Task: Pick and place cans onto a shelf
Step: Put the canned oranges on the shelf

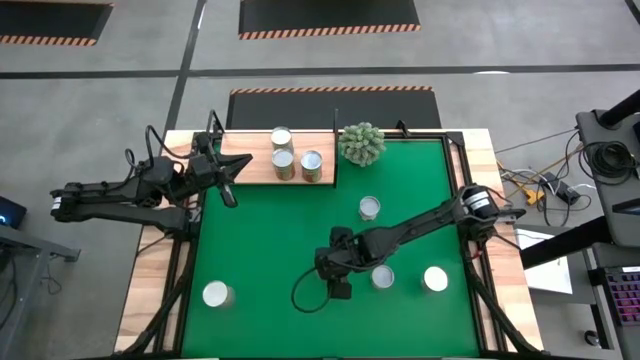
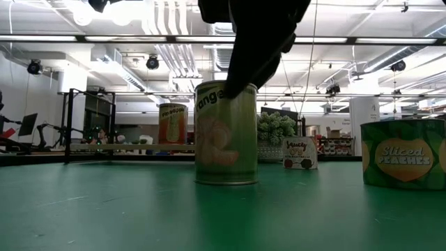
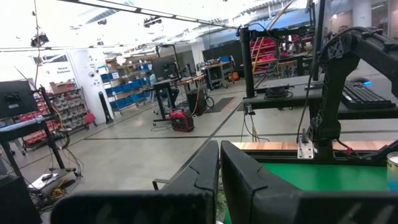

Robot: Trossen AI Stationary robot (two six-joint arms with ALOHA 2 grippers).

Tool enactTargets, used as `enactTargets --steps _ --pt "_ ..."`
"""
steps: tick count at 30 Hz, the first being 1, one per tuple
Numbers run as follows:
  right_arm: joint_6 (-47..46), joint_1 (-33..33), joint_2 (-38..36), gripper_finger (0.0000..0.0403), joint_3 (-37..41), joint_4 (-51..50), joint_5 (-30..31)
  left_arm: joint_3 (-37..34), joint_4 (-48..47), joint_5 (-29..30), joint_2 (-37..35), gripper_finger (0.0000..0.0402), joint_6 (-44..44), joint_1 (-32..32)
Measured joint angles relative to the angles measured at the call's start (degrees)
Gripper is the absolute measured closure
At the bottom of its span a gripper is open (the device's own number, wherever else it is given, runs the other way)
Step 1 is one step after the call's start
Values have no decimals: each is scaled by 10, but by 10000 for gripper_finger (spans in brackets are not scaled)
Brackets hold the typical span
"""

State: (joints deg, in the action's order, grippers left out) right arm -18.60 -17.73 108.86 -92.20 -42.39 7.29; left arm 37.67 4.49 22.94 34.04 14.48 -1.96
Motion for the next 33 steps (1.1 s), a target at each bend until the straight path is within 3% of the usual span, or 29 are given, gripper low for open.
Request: enactTargets --steps 6,10,14,18,24,28,33 --pt "5 5 0 110 0 0 -6 0 0 0 0 402 0 0" --pt "15 12 -6 110 -10 -20 -23 0 0 0 0 402 0 0" --pt "42 24 -8 88 -72 -83 -28 0 0 0 0 402 0 0" --pt "109 44 -9 75 -151 -134 -25 0 0 0 0 402 0 0" --pt "250 94 -9 80 -275 -192 37 0 -1 0 0 402 -2 0" --pt "352 147 -9 80 -335 -200 81 0 -5 0 0 402 -2 0" --pt "435 238 -9 79 -374 -195 87 0 -5 0 0 402 -2 0"
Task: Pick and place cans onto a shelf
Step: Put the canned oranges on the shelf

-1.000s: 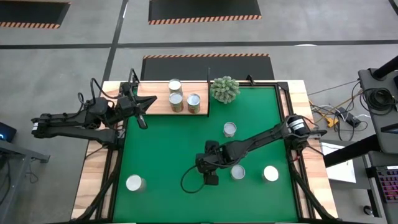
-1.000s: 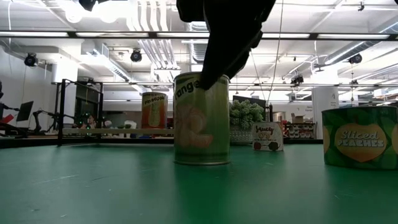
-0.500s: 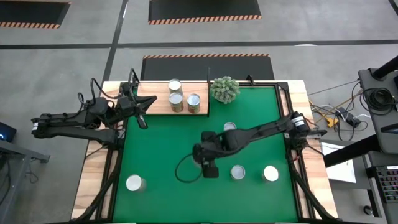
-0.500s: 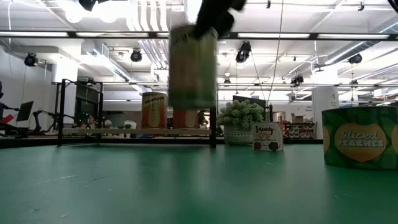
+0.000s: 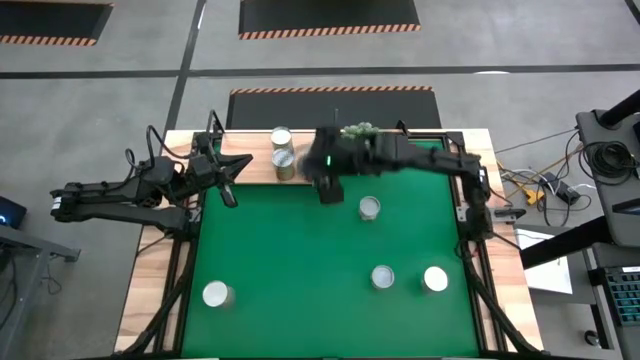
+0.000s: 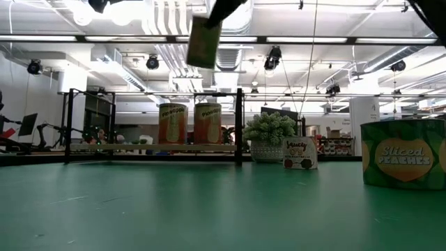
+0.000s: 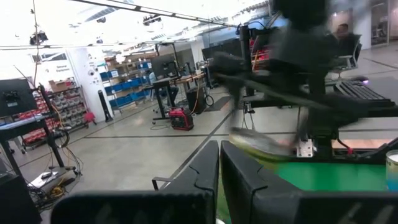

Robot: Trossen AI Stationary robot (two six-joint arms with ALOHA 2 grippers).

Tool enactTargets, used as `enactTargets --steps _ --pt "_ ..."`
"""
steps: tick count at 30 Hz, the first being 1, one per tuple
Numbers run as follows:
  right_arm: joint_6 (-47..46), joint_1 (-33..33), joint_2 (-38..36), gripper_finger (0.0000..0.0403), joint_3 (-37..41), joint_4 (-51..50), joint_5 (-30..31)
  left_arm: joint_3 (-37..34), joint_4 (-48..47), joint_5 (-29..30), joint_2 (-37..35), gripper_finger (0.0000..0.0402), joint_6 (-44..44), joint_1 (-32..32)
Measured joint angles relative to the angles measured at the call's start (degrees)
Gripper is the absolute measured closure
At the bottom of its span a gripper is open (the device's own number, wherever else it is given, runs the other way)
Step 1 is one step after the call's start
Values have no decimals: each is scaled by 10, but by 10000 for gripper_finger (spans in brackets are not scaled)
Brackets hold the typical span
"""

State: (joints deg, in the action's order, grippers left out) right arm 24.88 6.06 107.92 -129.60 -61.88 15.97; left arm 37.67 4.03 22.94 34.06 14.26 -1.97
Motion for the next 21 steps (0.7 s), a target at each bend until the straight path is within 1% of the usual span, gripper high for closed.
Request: enactTargets --steps 2,8,13,14,17,21 --pt "22 42 0 79 -1 12 -21 0 1 0 0 402 0 0" --pt "32 166 10 78 9 71 -160 0 4 0 0 402 0 0" --pt "34 235 53 78 9 104 -243 0 4 0 0 402 2 0" --pt "40 243 64 78 10 103 -252 0 4 0 0 402 2 0" --pt "68 257 94 78 10 90 -253 0 3 0 0 402 2 0" --pt "93 260 123 78 8 79 -254 0 -3 0 0 402 2 0"
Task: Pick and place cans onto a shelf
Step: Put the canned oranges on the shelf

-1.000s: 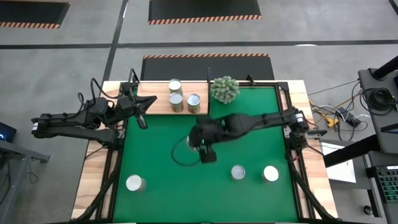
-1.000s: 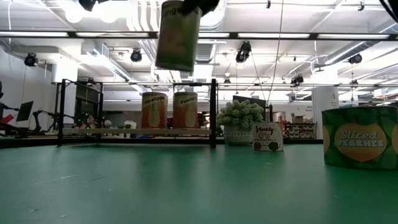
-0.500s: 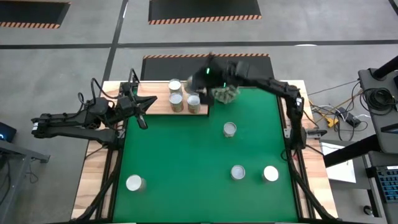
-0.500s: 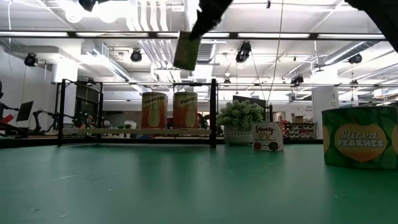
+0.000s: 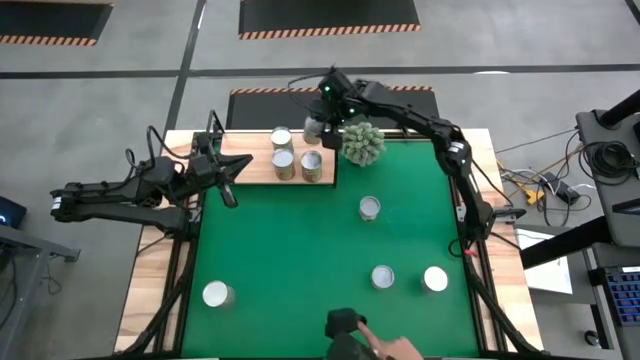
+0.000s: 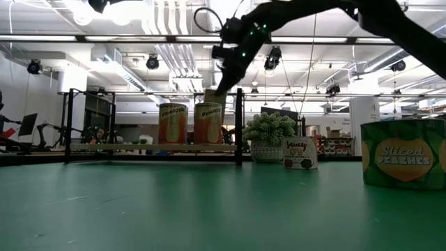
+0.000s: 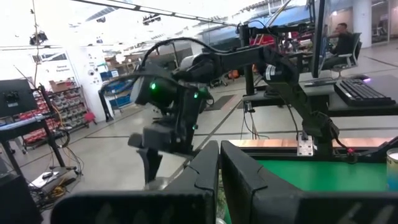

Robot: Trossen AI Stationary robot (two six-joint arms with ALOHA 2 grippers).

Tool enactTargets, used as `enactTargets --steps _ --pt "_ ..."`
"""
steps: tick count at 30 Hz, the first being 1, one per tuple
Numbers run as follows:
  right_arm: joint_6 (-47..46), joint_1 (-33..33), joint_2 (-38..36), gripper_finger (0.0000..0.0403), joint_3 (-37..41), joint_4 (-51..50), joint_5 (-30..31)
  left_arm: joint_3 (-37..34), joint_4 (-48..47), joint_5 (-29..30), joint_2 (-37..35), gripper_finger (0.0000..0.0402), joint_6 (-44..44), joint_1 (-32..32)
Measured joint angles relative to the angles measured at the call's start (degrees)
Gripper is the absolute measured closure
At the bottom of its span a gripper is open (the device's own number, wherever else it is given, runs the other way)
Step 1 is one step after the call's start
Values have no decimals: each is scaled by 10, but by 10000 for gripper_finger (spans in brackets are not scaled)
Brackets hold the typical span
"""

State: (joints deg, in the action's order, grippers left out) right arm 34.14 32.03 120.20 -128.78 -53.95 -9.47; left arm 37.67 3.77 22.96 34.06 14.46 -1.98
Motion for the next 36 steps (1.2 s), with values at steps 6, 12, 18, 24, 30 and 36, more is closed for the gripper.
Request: enactTargets --steps 6,12,18,24,30,36 --pt "26 0 23 78 -1 2 4 0 -2 0 0 402 0 0" --pt "1 0 33 62 -1 2 5 0 -3 0 0 402 0 0" --pt "10 -2 36 44 -1 2 4 0 -4 0 0 402 1 0" --pt "10 -5 16 49 -1 2 5 0 -4 0 0 402 1 0" --pt "-13 -13 1 76 -8 9 5 0 -4 0 0 402 1 0" --pt "-12 -15 14 145 -8 11 55 0 -4 0 0 402 1 0"
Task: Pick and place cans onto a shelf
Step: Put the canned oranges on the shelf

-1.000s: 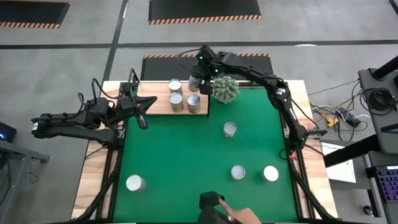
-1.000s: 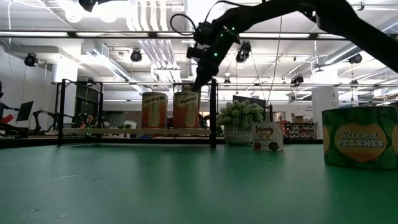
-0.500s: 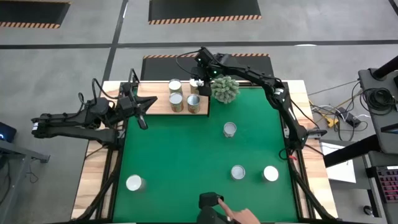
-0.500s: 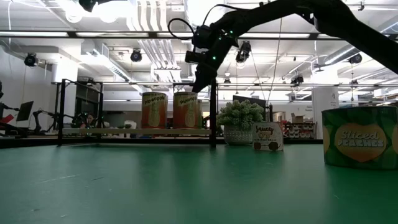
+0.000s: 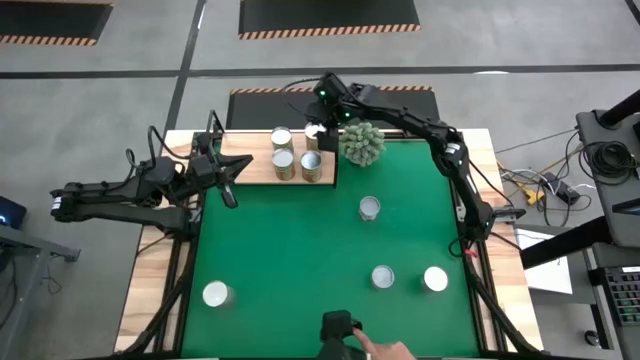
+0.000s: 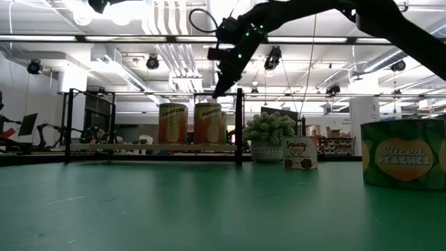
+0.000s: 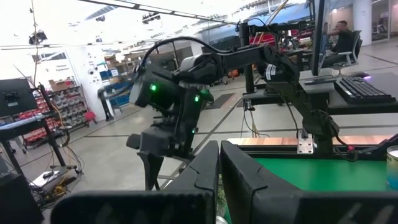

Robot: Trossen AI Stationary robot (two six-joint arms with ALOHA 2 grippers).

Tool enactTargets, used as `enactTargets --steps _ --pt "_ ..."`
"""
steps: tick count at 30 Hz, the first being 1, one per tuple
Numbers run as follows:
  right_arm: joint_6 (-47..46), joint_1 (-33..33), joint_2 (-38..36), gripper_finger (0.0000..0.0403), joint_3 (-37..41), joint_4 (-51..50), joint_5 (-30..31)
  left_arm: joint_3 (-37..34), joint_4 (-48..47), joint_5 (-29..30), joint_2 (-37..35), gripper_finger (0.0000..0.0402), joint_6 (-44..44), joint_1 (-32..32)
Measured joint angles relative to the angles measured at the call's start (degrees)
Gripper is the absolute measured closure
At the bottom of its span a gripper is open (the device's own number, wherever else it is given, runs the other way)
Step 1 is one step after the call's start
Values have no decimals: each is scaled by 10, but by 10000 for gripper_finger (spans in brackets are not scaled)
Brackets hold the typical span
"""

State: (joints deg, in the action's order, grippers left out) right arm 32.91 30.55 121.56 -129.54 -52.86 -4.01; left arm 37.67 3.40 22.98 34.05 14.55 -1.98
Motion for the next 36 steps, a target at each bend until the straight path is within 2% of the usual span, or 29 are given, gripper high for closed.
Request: enactTargets --steps 2,10,17,28,36 --pt "4 0 5 179 1 0 28 0 0 0 0 402 0 0" --pt "1 -1 27 309 2 9 26 0 0 0 0 402 0 0" --pt "1 -1 38 381 2 14 24 0 -1 0 0 402 2 0" --pt "-2 -23 38 394 4 13 -5 0 -1 0 0 402 4 0" --pt "12 -35 38 394 4 39 71 0 -1 0 0 402 4 0"
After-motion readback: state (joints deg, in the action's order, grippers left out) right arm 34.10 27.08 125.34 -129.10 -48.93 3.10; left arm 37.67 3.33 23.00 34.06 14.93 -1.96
